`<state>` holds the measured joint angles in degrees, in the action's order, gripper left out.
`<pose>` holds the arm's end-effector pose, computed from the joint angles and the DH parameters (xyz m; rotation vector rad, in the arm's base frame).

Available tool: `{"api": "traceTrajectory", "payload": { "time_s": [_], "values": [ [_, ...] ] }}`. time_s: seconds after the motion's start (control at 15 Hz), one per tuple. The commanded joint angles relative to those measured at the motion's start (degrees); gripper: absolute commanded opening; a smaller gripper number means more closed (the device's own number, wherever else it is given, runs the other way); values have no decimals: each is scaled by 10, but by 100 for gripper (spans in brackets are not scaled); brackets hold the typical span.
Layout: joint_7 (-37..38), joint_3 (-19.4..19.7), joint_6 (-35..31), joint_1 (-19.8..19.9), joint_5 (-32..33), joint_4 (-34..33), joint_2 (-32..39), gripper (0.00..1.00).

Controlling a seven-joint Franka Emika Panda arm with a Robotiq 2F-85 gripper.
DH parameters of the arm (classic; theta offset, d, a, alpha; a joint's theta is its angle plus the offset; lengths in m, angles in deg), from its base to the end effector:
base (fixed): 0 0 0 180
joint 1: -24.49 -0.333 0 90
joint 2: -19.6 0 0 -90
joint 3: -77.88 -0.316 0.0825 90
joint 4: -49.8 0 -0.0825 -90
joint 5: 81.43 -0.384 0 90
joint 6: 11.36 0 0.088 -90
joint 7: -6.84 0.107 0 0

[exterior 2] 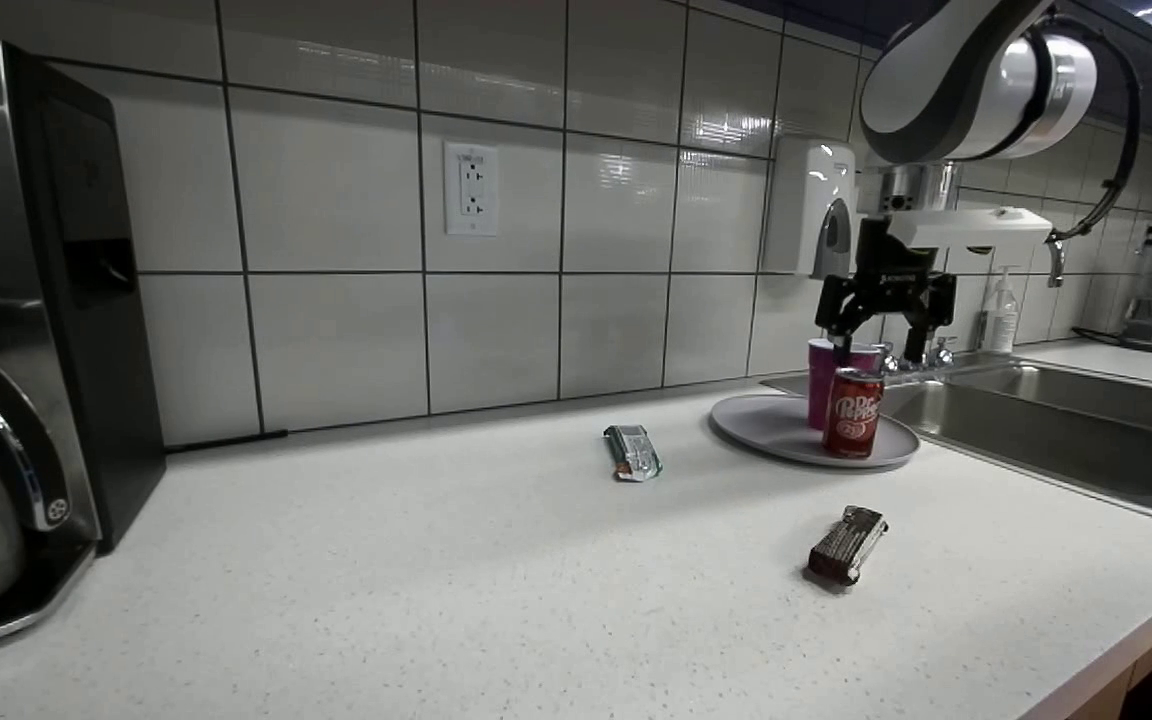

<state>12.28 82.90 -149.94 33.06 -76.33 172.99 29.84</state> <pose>0.5543 -0.1337 0.3270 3.0284 -0.4051 0.1290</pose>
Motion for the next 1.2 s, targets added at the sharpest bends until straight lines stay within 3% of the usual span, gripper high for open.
{"api": "traceTrajectory", "payload": {
  "time_s": [0.0, 1.0, 1.07, 1.13],
  "values": [
    [-2, 9, 18, -8, -10, -45, 36, 100],
    [0, 10, 26, -12, -11, -74, 87, 100],
    [1, 11, 26, -12, -11, -75, 89, 94],
    [-1, 10, 25, -12, -12, -75, 90, 72]
  ]
}}
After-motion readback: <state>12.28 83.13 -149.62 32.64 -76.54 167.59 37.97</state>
